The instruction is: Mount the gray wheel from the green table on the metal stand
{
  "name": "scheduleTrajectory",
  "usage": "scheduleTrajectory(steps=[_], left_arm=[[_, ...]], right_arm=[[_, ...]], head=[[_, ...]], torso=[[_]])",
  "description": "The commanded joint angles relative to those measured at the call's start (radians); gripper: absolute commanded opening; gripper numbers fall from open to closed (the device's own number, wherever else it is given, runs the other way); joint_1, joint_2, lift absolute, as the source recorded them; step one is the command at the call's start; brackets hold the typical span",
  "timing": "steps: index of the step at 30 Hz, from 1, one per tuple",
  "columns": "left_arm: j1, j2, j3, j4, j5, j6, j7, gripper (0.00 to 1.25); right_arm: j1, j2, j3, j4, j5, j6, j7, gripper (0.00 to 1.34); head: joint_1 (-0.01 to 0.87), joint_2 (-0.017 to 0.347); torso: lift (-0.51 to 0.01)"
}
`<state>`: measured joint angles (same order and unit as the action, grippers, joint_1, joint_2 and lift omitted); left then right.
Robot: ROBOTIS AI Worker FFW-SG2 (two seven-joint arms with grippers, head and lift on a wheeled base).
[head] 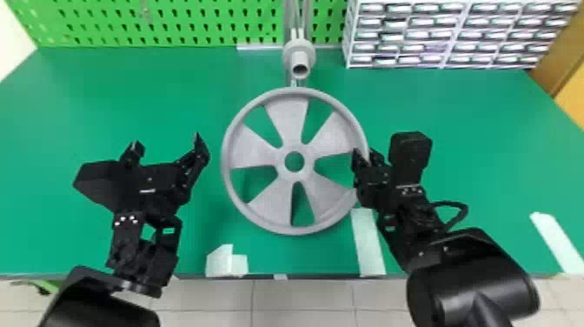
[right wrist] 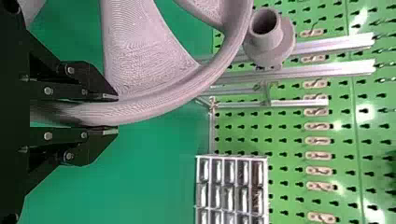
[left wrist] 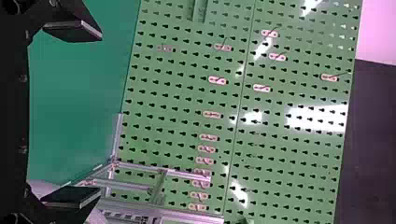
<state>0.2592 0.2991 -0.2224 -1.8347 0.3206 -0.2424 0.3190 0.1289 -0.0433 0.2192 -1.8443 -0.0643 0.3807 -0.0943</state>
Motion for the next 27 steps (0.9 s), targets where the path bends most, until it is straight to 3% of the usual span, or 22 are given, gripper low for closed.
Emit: scheduleTrajectory(steps=[1, 27], left_arm=[[0.0, 0.0, 0.0, 0.0, 0.002, 0.0, 0.0, 1.13], [0.0, 0.0, -0.012, 0.0, 0.021, 0.006, 0.005, 1.13]], right_arm=[[0.012, -0.003, 0.003, 0.003, 0.011, -0.06, 0.001, 0.28], [0.021, -0.006, 0.005, 0.023, 0.05, -0.298, 0.001, 0.28]], head=[[0.868, 0.052], [0.868, 0.052]], torso=[[-0.093], [-0.093]])
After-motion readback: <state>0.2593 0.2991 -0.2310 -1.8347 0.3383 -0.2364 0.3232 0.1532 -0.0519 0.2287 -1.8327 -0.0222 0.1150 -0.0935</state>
